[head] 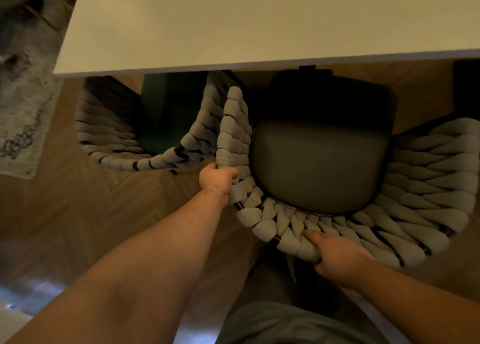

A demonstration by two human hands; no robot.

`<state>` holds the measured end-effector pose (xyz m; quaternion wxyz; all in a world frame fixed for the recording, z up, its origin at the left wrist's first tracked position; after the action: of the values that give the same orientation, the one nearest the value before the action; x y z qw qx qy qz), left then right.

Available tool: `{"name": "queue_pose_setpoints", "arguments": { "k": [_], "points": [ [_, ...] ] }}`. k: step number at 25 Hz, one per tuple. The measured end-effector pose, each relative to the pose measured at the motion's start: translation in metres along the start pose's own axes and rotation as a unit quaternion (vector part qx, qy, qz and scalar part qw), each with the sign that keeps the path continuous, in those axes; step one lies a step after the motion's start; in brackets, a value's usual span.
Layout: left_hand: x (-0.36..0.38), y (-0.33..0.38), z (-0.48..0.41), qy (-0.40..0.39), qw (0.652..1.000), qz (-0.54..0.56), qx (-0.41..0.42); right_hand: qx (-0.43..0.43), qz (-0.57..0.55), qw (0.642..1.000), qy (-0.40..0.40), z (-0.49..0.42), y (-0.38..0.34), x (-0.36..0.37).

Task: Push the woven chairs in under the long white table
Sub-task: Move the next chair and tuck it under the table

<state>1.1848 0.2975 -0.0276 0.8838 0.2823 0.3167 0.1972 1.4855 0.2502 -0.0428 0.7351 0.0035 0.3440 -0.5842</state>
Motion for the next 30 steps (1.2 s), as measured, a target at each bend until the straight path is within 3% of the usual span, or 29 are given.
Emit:
{"name": "queue_pose_setpoints", "arguments": {
  "k": [5,14,18,20,23,25,26,30],
  "points": [
    [-0.003,0.020,-0.037,0.016,0.998,-0.053,0.018,0.012,-0.006,0.999,0.036,-0.010,-0.003,-0.004],
    [-0.024,0.023,-0.082,0.013,0.998,-0.066,0.021,0.038,0.055,0.998,0.011,-0.035,-0.008,-0.010],
    [-0.030,0.018,-0.080,-0.054,0.974,-0.192,0.106,0.073,0.043,0.996,-0.020,-0.042,-0.001,-0.012],
    [-0.035,0.008,-0.066,-0.099,0.901,-0.374,0.194,0.075,0.045,0.996,-0.024,-0.042,-0.002,-0.010],
    [-0.040,-0.002,-0.045,-0.186,0.681,-0.595,0.385,0.078,0.063,0.995,-0.025,-0.043,-0.001,-0.008],
    [-0.036,-0.009,-0.039,-0.295,0.544,-0.661,0.424,0.083,0.065,0.994,-0.029,-0.044,0.000,-0.009],
    [-0.032,-0.009,-0.039,-0.327,0.505,-0.681,0.417,0.085,0.068,0.994,-0.031,-0.044,-0.001,-0.008],
    [-0.003,0.005,-0.049,-0.378,0.417,-0.745,0.358,0.097,0.081,0.991,-0.037,-0.043,0.002,-0.012]
  ]
}}
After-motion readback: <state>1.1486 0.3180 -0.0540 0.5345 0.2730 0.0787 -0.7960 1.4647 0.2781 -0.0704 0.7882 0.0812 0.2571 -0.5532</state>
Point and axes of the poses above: each hand's wrist, its own z-axis away from the middle knuckle, its own x-axis out of the palm, y = z × x, the point moved 1 cm from there along -z, towards the middle knuckle, and after that the axes turned 1 degree about x, right-handed, at the moved point
